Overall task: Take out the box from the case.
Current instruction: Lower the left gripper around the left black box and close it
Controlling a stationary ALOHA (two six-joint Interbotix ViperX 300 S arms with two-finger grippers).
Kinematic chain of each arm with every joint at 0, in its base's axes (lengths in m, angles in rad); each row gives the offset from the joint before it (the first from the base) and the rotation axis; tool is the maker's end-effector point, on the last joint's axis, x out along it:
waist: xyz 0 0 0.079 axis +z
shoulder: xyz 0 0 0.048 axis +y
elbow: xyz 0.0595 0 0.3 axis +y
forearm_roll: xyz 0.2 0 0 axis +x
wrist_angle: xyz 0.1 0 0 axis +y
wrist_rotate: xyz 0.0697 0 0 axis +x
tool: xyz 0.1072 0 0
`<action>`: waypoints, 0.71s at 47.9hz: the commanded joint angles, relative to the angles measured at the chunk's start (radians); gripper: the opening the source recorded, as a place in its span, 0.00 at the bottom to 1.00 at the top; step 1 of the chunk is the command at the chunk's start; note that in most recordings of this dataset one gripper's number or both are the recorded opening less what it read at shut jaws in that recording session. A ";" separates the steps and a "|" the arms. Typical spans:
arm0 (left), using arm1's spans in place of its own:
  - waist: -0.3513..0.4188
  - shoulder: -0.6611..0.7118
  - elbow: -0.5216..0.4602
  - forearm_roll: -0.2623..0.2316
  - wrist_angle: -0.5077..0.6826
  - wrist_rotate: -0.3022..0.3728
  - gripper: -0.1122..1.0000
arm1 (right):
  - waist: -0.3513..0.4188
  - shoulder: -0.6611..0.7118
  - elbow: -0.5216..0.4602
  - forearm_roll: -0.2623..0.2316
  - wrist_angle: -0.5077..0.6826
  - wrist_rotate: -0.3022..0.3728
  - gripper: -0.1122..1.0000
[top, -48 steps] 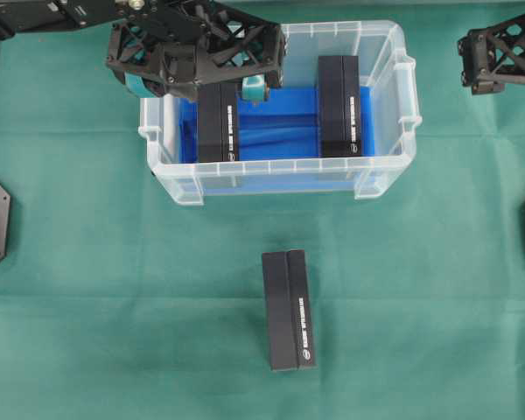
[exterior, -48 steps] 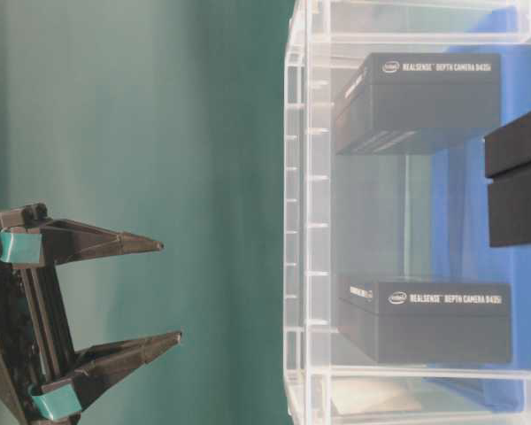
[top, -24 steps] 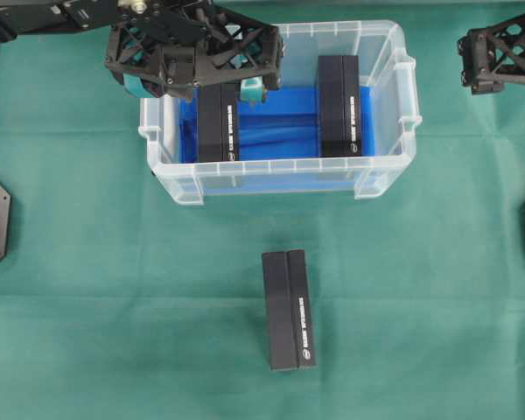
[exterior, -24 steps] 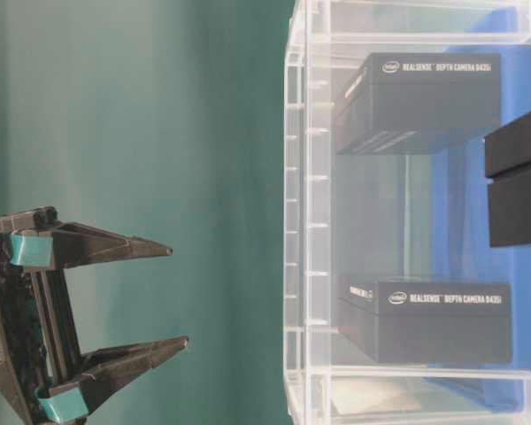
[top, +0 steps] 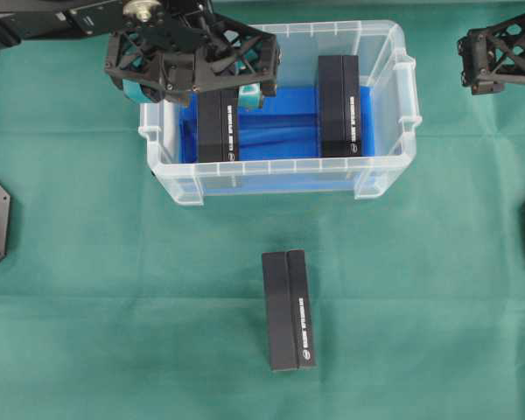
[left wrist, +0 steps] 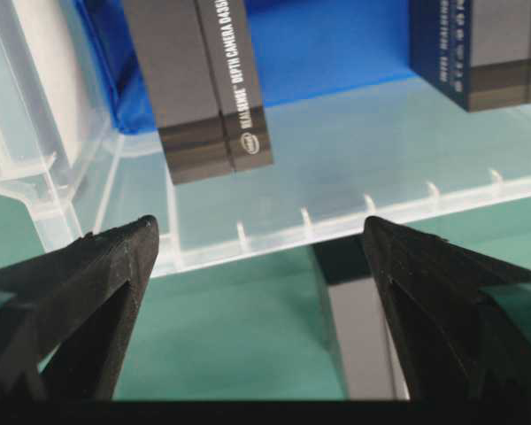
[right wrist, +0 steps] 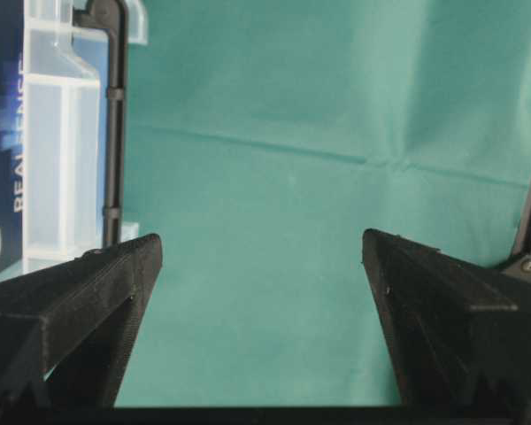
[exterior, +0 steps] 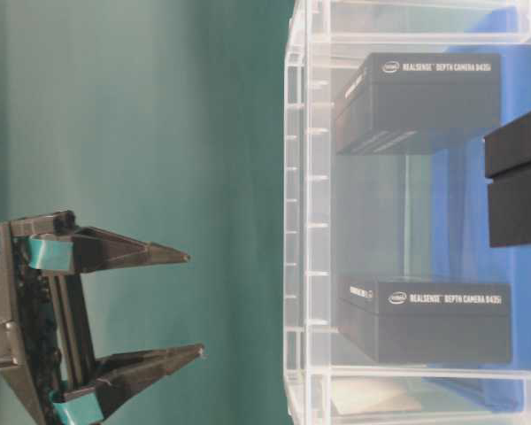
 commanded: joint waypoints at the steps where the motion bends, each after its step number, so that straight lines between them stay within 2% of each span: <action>1: 0.000 -0.029 0.002 0.009 -0.011 -0.003 0.96 | 0.000 -0.011 -0.009 -0.006 -0.005 -0.002 0.93; 27: 0.006 -0.025 0.152 0.020 -0.124 -0.035 0.96 | 0.000 -0.011 -0.006 -0.006 -0.008 -0.012 0.93; 34: 0.017 -0.018 0.183 0.043 -0.158 -0.035 0.96 | 0.000 -0.011 -0.006 -0.006 -0.021 -0.025 0.93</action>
